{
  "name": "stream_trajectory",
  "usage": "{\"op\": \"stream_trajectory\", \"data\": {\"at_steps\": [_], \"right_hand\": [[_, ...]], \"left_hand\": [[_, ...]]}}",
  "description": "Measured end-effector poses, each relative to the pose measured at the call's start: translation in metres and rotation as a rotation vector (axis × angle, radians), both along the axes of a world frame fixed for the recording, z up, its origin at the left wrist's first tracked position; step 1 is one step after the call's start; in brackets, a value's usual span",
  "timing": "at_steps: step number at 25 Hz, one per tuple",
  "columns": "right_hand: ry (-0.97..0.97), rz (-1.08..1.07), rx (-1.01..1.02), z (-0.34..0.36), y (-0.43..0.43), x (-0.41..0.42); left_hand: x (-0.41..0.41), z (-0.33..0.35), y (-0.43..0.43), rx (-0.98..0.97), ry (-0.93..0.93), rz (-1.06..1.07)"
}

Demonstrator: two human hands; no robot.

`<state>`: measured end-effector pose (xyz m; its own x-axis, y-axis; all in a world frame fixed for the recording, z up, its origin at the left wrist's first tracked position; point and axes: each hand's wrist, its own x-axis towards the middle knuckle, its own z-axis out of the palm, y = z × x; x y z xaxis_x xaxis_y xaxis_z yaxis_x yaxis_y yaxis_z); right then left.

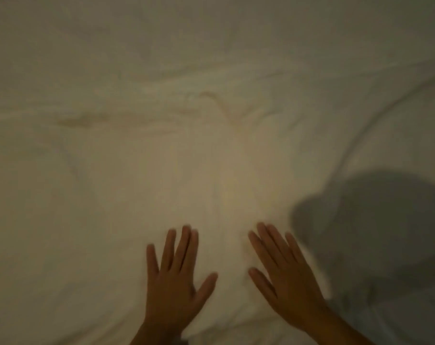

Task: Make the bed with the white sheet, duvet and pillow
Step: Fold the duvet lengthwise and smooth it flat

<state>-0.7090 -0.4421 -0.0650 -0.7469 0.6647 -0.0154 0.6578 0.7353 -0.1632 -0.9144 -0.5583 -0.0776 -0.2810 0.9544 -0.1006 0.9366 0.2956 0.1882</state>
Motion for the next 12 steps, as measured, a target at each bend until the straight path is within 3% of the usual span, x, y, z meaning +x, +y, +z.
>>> {"op": "stream_trajectory", "data": {"at_steps": [6,10,12], "right_hand": [[0.082,0.231,0.097,-0.010,0.148,-0.011],[0.054,0.289,0.192,-0.027,0.276,-0.037],[0.019,0.272,0.214,-0.028,0.325,-0.036]], "left_hand": [[0.027,-0.002,0.143,0.038,0.090,-0.012],[0.023,-0.012,0.250,0.112,0.189,-0.049],[0.003,-0.011,0.278,0.056,0.200,0.048]]}}
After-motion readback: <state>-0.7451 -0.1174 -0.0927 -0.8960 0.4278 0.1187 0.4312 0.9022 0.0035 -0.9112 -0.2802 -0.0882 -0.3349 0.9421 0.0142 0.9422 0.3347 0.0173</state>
